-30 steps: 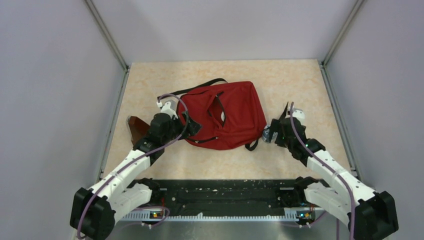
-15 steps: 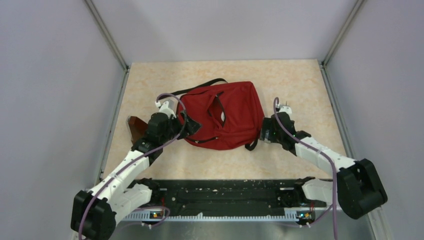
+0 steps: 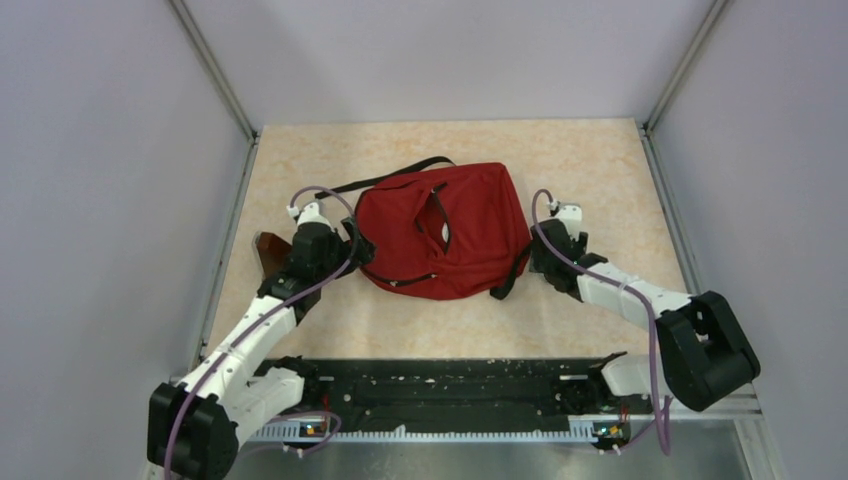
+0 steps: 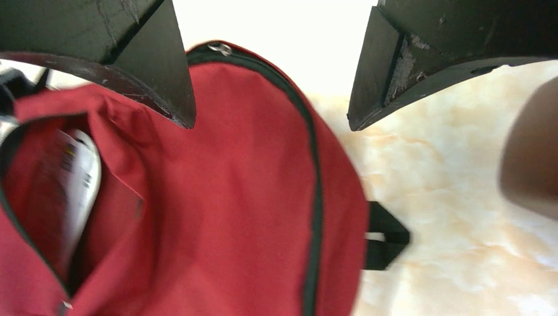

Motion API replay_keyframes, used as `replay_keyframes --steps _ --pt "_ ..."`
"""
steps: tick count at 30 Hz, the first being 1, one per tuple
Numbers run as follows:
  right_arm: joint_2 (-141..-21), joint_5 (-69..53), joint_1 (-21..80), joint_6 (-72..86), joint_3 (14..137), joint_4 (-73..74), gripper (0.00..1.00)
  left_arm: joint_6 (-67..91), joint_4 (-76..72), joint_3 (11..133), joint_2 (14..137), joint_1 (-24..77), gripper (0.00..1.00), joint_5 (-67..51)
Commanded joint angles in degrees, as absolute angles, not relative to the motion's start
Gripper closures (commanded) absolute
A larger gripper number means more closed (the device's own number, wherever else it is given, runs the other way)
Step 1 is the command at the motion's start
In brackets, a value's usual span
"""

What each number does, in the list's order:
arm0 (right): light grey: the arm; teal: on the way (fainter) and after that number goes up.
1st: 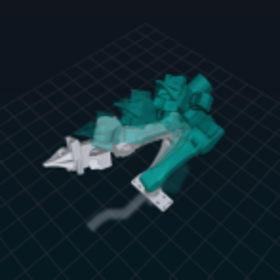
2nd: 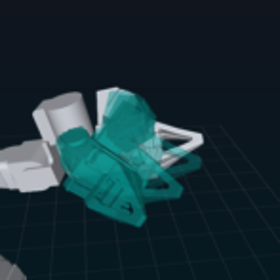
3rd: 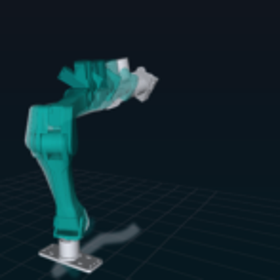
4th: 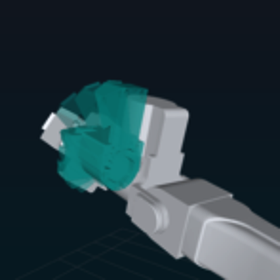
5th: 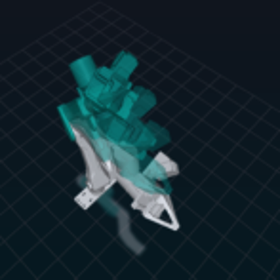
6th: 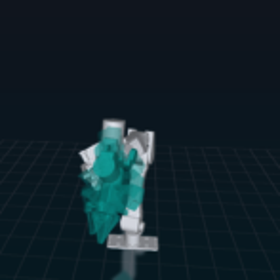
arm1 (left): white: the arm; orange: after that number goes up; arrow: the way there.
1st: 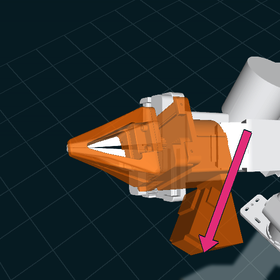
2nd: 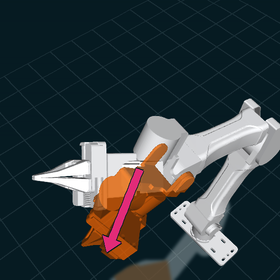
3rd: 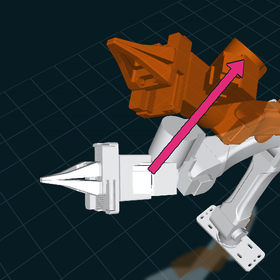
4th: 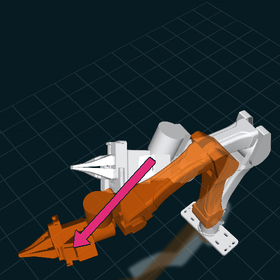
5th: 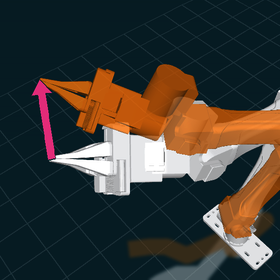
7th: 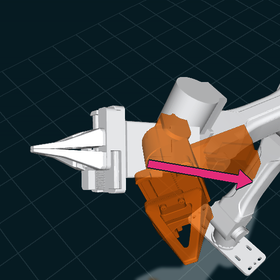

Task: Pack the student bag
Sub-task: Pick up the stationery from the center of the board.

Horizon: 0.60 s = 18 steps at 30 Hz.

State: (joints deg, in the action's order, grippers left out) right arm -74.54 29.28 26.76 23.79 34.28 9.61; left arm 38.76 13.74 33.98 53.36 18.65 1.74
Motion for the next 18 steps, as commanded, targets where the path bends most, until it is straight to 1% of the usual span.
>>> replay_keyframes --steps 1,2,4,7,10,11,12,13,14,17,18 --pt "-74.10 42.54 27.07 22.62 38.24 10.44 0.71 36.76 14.13 35.34 55.69 18.19 0.10 12.75" --pt "-73.46 44.47 27.07 22.29 38.45 11.25 0.75 37.04 13.76 35.32 56.31 18.19 0.10 12.80" --pt "-71.51 48.59 27.07 21.58 38.83 12.72 0.79 37.11 12.32 34.96 57.40 18.19 0.10 12.74" --pt "-66.93 52.14 27.07 20.22 39.06 14.30 0.79 36.61 10.65 34.82 59.55 18.11 0.10 12.70" --pt "-62.05 51.44 27.07 19.31 40.54 16.33 0.80 36.62 10.01 34.97 62.31 17.95 0.12 12.26" --pt "-60.47 49.31 27.07 19.03 41.19 16.52 0.80 36.65 9.03 34.63 62.92 17.80 0.15 11.58" --pt "-59.19 46.67 27.19 18.41 42.00 16.41 0.82 36.61 7.59 34.22 63.47 17.68 0.20 10.72" --pt "-58.06 44.64 27.58 18.07 42.86 16.47 0.83 36.77 6.00 33.72 63.84 17.60 0.27 10.12" --pt "-57.42 42.72 28.16 17.84 43.74 16.41 0.83 36.79 4.20 33.23 64.27 17.57 0.31 9.36" --pt "-58.50 39.24 32.01 15.66 48.34 17.04 0.89 36.64 0.61 32.95 66.17 17.49 0.40 6.77" --pt "-59.60 38.62 33.83 14.70 50.37 17.60 0.90 36.09 -2.07 32.91 66.93 17.49 0.47 5.91"
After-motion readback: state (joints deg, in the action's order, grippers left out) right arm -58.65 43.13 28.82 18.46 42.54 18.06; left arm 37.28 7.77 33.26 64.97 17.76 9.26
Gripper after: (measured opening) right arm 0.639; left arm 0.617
